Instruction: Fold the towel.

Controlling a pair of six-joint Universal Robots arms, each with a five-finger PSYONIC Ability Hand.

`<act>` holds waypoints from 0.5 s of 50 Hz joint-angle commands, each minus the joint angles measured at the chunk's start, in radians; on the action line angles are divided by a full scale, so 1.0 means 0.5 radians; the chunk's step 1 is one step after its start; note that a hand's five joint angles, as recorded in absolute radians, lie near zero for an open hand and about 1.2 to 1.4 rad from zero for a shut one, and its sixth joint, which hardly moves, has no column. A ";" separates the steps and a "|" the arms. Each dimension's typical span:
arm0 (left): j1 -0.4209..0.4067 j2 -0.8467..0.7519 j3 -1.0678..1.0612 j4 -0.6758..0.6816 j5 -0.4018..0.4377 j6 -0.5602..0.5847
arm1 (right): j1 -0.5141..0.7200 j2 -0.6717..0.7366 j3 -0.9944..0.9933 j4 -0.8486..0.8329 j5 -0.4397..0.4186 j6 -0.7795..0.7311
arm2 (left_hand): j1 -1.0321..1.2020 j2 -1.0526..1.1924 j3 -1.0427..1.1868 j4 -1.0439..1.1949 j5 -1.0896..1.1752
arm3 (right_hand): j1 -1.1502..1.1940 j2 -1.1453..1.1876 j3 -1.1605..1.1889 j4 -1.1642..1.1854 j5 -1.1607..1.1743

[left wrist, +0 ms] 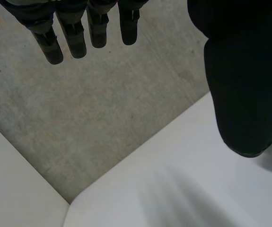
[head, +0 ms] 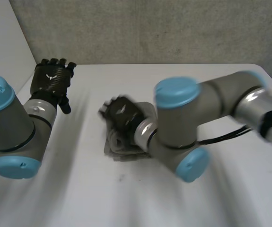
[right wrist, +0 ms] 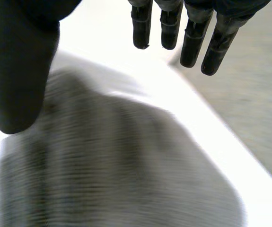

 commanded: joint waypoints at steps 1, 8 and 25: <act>-0.068 -0.043 0.105 -0.017 -0.006 -0.058 | -0.332 -0.505 0.541 -0.384 0.047 0.642 | 0.052 0.066 0.063 0.065 0.003 | -0.142 -0.162 -0.153 -0.171 -0.123; -0.313 -0.291 0.255 -0.134 0.003 -0.150 | -0.452 -0.401 0.624 -0.320 0.062 0.649 | 0.063 0.078 0.074 0.077 0.014 | -0.142 -0.162 -0.153 -0.171 -0.123; -0.403 -0.739 0.387 -0.315 0.000 -0.239 | -0.397 0.229 0.108 0.147 0.047 0.572 | 0.069 0.084 0.080 0.083 0.020 | -0.142 -0.162 -0.153 -0.171 -0.123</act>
